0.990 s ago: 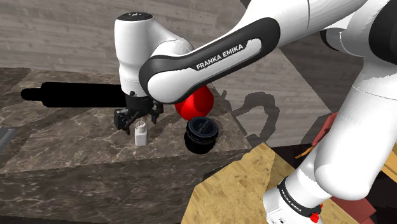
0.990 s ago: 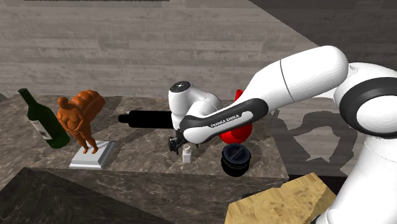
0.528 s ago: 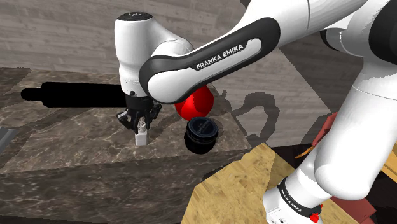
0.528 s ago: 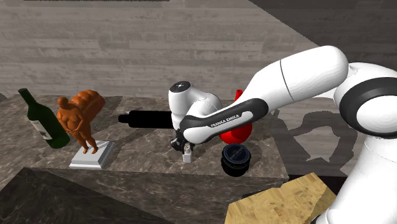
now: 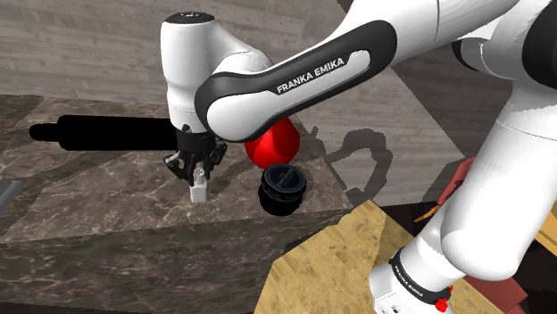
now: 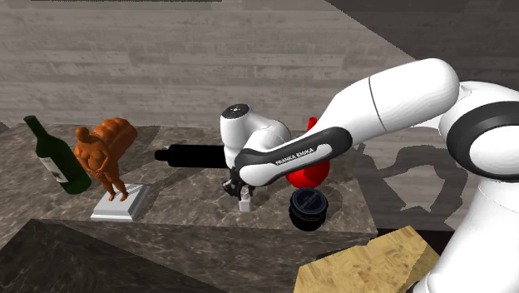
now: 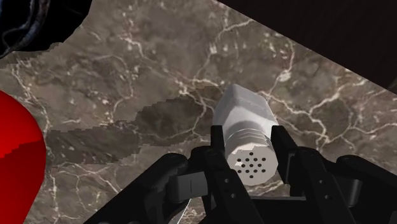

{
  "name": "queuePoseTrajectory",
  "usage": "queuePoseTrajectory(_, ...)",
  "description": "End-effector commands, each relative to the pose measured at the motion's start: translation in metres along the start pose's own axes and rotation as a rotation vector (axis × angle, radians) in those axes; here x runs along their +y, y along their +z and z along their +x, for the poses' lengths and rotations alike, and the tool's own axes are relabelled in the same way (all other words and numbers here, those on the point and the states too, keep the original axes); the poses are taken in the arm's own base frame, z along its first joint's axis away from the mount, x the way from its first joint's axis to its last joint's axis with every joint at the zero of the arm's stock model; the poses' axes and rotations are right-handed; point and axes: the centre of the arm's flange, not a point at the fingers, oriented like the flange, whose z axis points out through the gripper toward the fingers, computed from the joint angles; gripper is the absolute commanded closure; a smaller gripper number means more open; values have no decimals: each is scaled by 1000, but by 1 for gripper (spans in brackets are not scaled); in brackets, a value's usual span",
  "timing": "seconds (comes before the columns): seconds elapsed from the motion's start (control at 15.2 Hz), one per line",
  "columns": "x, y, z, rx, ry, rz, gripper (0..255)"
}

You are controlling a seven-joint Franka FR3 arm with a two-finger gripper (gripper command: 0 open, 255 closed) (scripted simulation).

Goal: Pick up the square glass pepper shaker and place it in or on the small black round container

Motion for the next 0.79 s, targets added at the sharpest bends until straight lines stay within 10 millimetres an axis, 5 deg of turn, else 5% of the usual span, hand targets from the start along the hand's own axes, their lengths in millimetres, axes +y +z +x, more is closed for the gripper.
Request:
queuePoseTrajectory(0.0,0,-9,1,0,0,0,255)
queuePoseTrajectory(0.73,3,-67,4,0,0,0,255)
